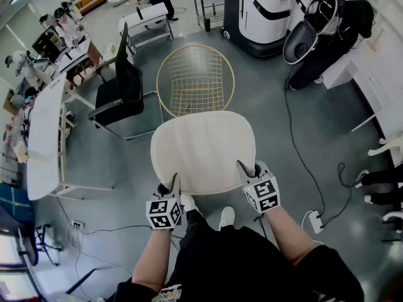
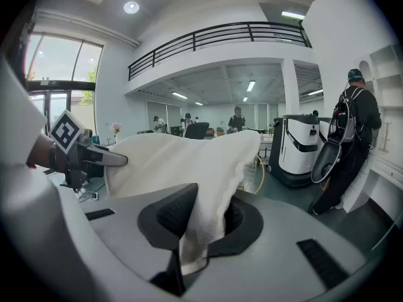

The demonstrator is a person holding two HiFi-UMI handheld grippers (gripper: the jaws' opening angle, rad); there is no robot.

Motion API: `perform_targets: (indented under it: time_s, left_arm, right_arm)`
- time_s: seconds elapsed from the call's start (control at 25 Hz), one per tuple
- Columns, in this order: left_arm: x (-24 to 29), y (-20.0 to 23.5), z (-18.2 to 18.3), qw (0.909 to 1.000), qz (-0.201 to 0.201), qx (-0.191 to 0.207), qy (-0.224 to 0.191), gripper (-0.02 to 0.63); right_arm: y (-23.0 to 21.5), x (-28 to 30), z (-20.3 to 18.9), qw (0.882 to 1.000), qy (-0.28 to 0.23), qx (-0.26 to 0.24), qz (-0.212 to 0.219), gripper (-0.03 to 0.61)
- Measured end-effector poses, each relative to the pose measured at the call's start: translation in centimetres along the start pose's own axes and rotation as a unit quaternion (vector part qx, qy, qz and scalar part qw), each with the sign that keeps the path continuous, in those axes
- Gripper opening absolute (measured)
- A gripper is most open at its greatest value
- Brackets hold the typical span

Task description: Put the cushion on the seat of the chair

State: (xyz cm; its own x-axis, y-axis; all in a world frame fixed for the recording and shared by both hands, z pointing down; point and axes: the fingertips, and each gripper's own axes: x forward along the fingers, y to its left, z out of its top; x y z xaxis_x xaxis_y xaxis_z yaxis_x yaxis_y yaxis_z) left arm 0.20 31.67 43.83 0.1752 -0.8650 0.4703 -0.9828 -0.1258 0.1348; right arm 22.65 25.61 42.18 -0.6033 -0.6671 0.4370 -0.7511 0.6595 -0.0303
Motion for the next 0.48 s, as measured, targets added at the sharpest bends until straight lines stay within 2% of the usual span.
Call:
perform_targets:
  time_s: [0.48]
  left_arm:
    - [-0.2,1.1,0.6,1.0,0.003,-0.001,-0.004,0.089]
  right_arm:
    - [0.7,0.4,0.5,1.0,-0.004,0.001,0.007,0.069]
